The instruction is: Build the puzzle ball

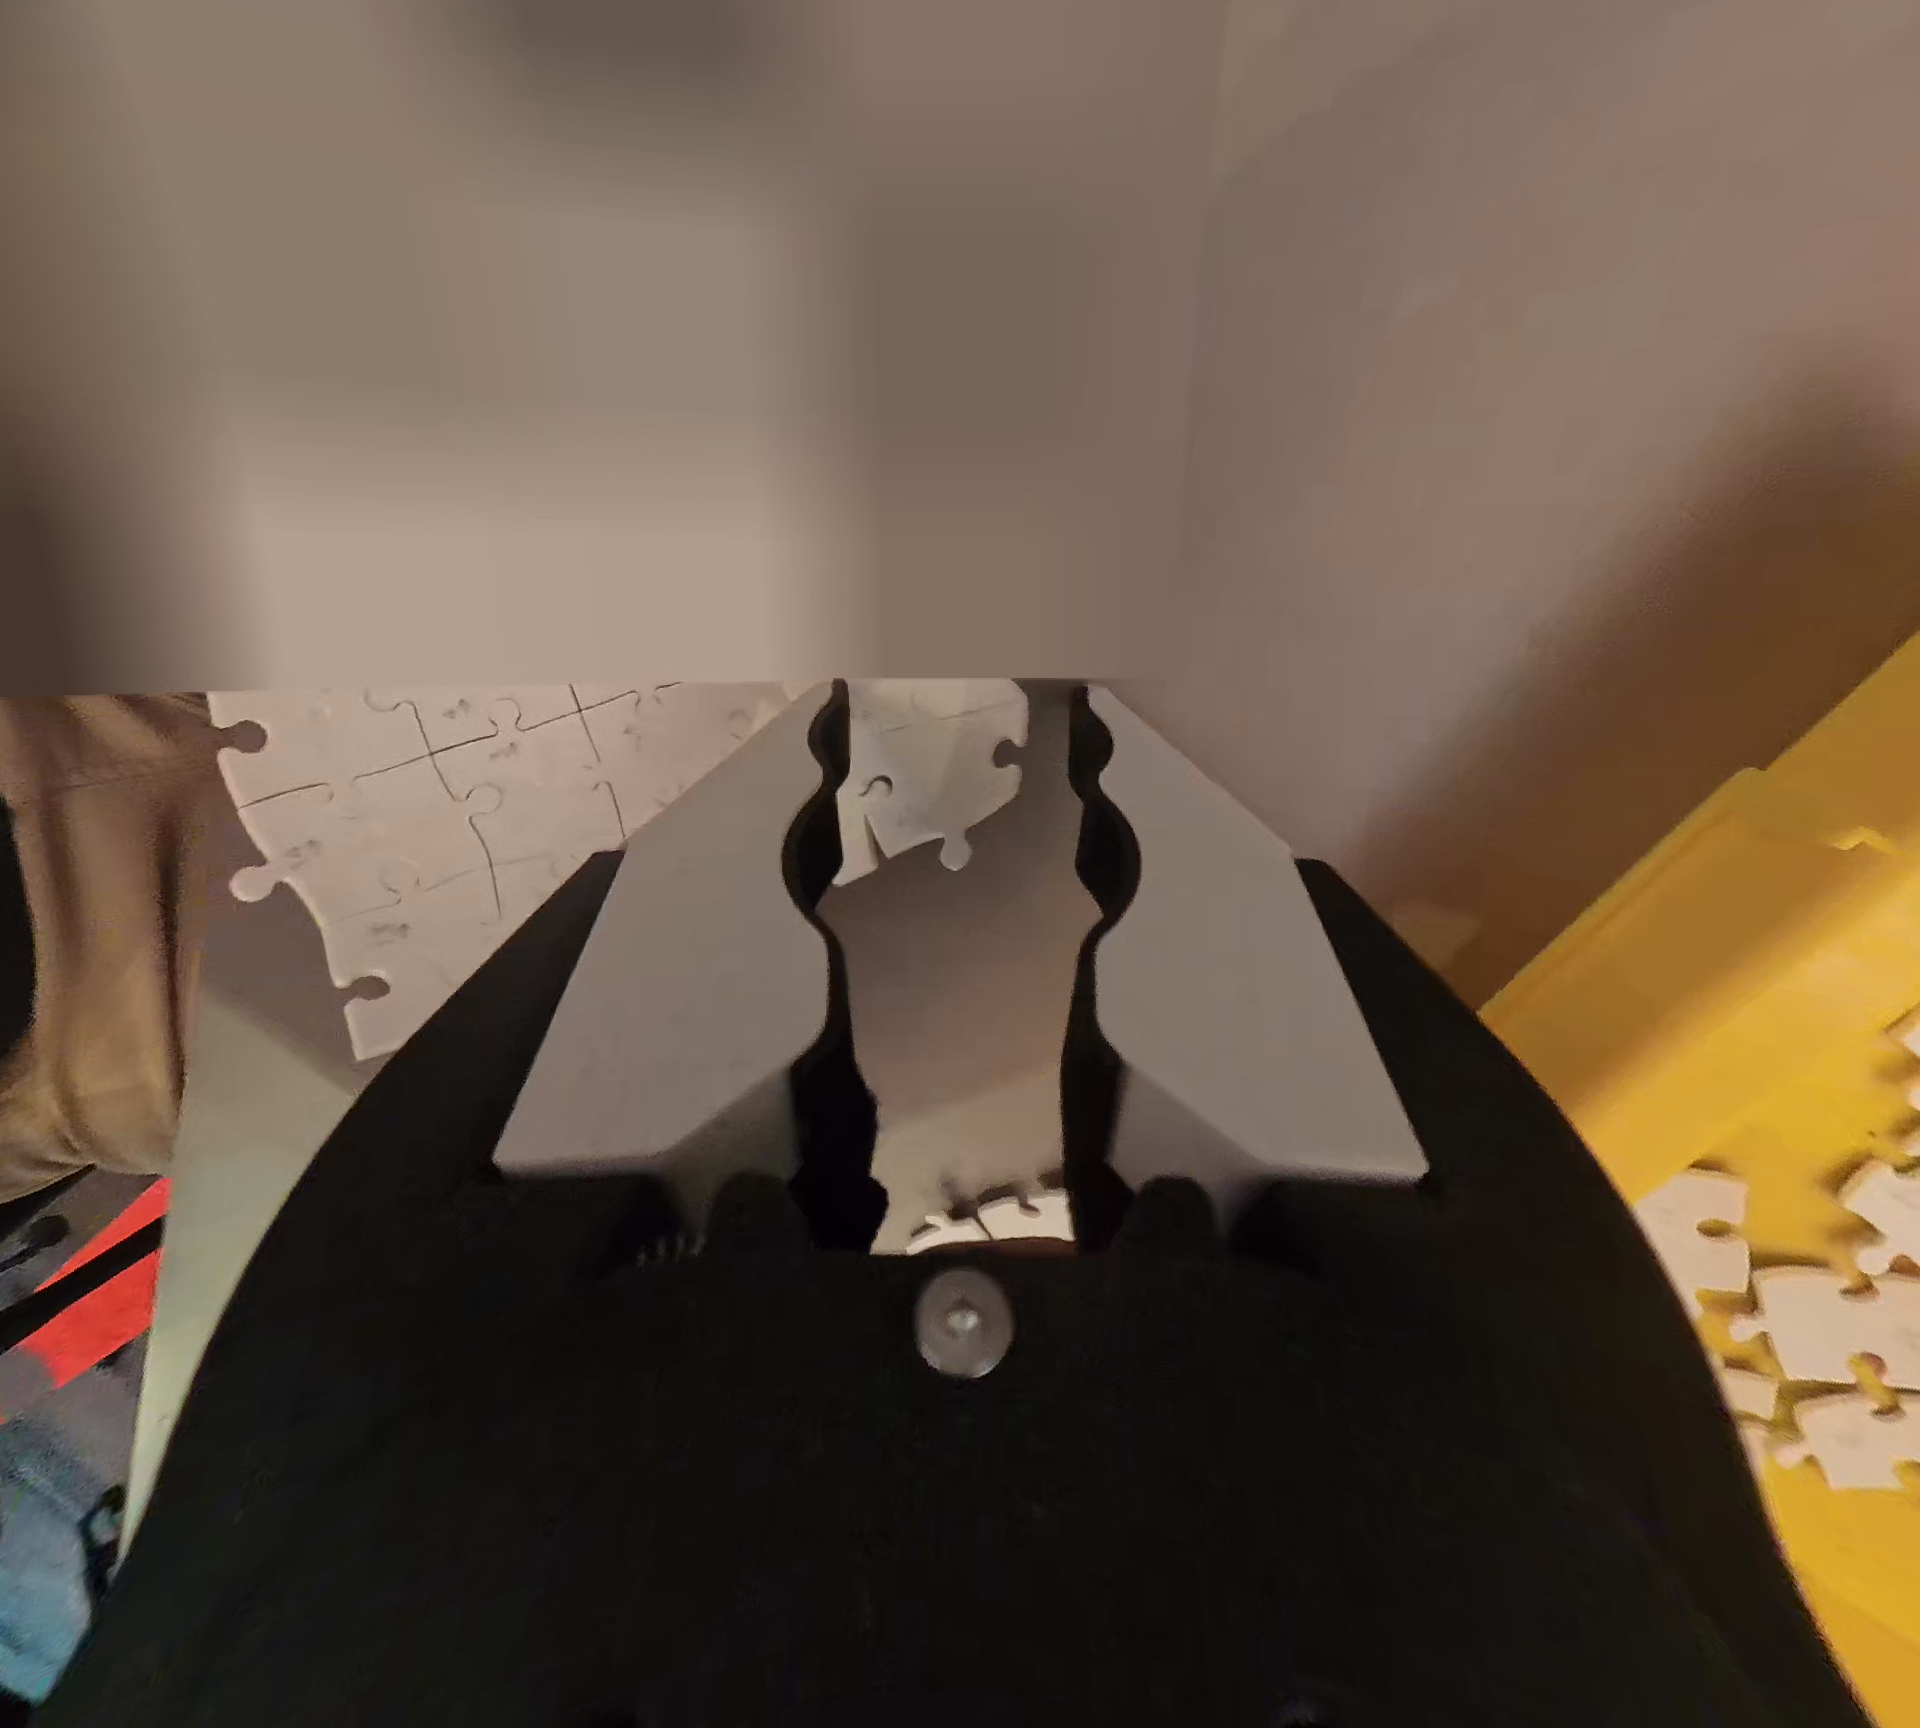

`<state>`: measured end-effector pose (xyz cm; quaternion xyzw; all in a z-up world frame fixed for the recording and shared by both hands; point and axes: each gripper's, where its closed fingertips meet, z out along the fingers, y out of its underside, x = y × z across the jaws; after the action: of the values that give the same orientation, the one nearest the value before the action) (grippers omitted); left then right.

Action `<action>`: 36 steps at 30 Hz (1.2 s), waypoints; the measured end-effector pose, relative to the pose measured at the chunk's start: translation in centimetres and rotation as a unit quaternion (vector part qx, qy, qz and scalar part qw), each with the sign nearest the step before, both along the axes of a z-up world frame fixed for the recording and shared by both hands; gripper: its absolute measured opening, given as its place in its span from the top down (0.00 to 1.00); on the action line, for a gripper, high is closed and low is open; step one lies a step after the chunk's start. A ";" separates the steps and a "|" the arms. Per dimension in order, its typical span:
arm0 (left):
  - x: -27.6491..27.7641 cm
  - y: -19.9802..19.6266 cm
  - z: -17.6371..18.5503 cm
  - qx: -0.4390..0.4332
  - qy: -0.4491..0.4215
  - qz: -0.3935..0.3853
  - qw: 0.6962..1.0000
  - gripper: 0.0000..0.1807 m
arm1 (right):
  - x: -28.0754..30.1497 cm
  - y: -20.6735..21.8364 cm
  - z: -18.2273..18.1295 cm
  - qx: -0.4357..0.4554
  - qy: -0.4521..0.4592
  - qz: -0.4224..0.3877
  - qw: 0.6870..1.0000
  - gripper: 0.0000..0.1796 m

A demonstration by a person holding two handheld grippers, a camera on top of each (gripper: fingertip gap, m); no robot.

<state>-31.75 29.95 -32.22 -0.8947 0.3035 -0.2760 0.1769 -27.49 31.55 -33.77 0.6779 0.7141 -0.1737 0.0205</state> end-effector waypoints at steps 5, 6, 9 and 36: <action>0.0 0.1 0.0 0.001 0.002 0.000 1.000 0.98 | 0.0 -0.1 -0.1 0.037 0.012 0.010 0.999 0.74; 0.1 0.1 0.0 0.001 0.002 0.000 1.000 0.98 | 0.1 -0.1 -0.2 0.046 0.010 0.013 0.999 0.73; 0.1 0.1 0.0 0.001 0.003 -0.001 1.000 0.98 | 0.2 -0.1 -0.2 0.060 0.009 0.017 0.998 0.73; 0.1 0.6 0.0 0.003 0.004 -0.007 1.000 0.98 | 0.5 0.2 -0.3 0.066 -0.004 0.056 0.996 0.74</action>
<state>-31.63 30.56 -32.19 -0.8930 0.3116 -0.2723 0.1766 -27.02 31.74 -34.07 0.6373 0.7608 -0.1220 -0.0123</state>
